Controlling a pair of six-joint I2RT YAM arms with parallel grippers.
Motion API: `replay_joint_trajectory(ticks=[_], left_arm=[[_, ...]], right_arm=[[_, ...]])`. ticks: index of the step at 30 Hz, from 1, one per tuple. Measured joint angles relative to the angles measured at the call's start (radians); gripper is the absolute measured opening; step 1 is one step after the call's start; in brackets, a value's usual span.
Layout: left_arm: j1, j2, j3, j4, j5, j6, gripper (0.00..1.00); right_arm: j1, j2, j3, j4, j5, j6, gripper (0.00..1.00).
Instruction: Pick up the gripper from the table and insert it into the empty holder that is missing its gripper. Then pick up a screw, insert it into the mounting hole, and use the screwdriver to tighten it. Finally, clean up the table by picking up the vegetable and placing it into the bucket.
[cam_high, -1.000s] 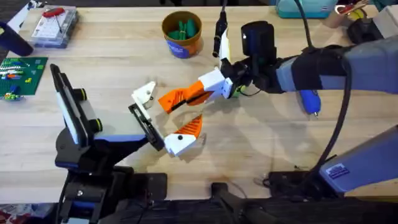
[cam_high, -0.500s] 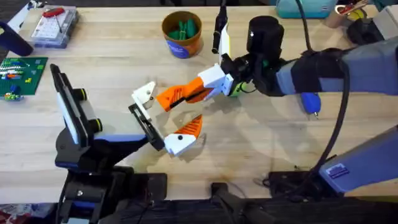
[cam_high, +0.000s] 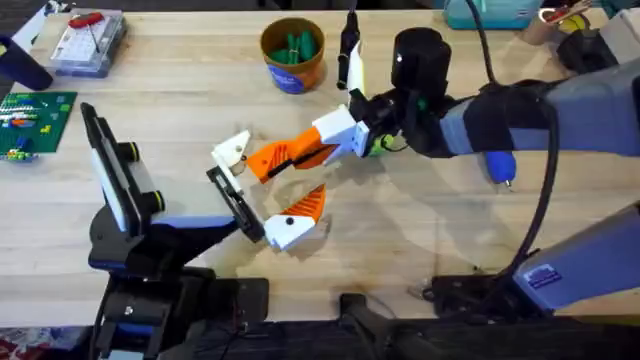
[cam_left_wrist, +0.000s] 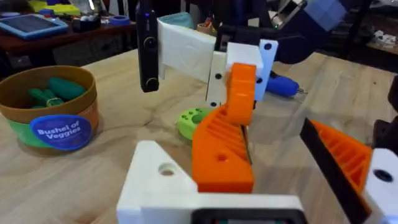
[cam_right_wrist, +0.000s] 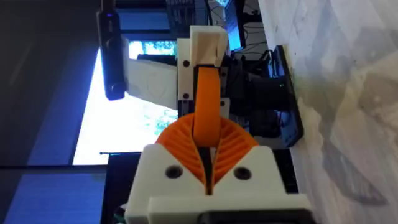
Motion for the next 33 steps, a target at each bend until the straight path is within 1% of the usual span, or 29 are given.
replay_joint_trajectory(ticks=[18, 22, 33], left_arm=[[0.0, 0.0, 0.0, 0.0, 0.0, 0.0, 0.986], [0.0, 0.0, 0.0, 0.0, 0.0, 0.0, 0.987], [0.0, 0.0, 0.0, 0.0, 0.0, 0.0, 0.986]], right_arm=[[0.0, 0.0, 0.0, 0.007, 0.017, 0.008, 0.021], [0.0, 0.0, -0.001, 0.046, 0.017, 0.026, 0.021], [0.0, 0.0, -0.001, 0.05, 0.04, 0.077, 0.021]])
